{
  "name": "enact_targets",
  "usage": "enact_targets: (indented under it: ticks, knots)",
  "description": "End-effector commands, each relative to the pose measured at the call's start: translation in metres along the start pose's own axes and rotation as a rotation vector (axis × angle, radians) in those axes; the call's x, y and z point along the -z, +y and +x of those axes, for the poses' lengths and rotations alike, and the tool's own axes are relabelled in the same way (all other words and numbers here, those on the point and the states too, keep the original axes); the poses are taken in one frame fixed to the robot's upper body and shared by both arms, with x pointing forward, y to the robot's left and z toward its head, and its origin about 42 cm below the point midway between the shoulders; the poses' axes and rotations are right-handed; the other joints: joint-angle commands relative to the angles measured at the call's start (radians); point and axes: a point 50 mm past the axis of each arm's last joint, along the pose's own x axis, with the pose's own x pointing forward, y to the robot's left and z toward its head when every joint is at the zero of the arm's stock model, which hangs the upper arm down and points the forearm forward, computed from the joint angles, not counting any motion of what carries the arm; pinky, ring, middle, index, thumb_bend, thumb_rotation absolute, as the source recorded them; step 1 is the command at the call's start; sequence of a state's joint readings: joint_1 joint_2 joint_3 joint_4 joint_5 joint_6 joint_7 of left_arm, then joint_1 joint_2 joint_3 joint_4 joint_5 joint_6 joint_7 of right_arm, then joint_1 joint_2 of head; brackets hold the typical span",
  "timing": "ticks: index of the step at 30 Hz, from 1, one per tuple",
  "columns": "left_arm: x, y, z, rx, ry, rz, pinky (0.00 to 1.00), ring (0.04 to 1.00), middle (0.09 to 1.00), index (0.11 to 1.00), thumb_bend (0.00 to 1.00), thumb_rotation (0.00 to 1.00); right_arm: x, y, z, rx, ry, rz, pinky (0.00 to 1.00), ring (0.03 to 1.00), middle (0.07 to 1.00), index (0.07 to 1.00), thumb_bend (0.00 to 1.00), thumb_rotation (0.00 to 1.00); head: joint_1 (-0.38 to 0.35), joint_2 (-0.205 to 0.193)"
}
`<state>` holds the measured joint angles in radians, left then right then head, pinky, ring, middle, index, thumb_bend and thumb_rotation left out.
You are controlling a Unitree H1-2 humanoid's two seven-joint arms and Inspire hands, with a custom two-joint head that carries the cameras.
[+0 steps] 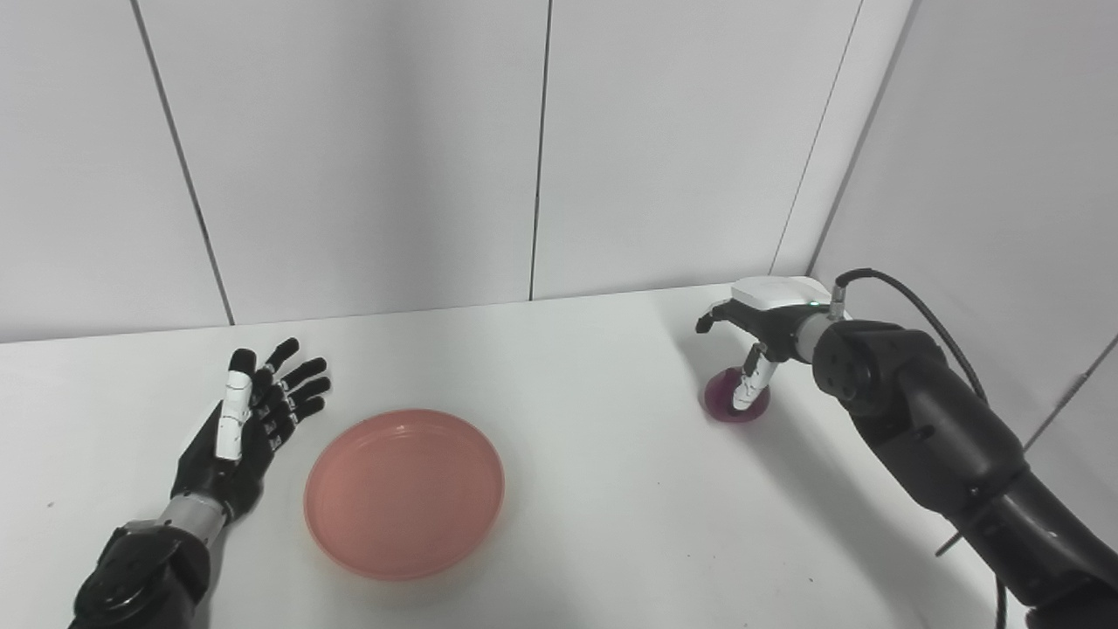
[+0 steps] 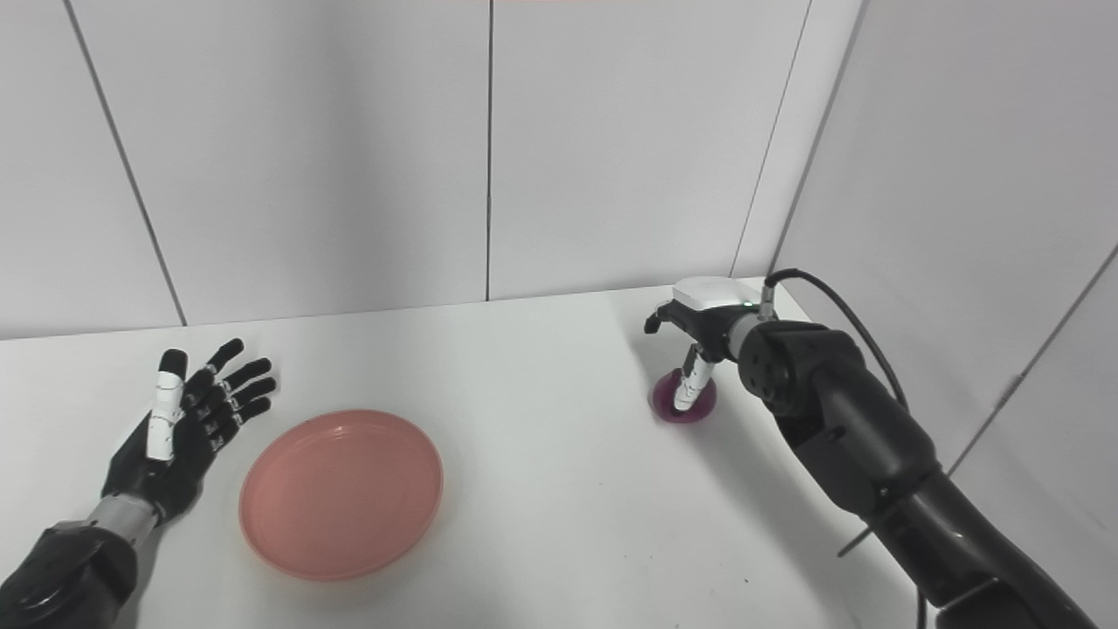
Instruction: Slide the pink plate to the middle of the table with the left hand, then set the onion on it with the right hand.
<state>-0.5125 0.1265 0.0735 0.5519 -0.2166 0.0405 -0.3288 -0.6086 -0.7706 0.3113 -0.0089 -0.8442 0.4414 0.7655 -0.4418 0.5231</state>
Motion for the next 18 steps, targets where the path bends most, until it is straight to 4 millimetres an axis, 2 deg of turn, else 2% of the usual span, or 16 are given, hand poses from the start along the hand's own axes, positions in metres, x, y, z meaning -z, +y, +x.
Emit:
enact_targets:
  ticks: [1,18]
  knots:
    - [0.009,0.000,-0.003,-0.003,0.055,-0.020,0.89,0.866,0.872,0.944,0.86,1.00,-0.001,-0.029,-0.004,0.070,-0.006,-0.036,0.66,0.869,0.900,0.840,1.00,0.11,0.001,0.001]
    - [0.009,0.000,-0.006,-0.005,0.059,-0.017,0.89,0.863,0.873,0.945,0.87,0.99,0.002,-0.015,0.016,-0.043,0.030,0.022,0.67,0.836,0.902,0.848,1.00,0.09,0.009,0.010]
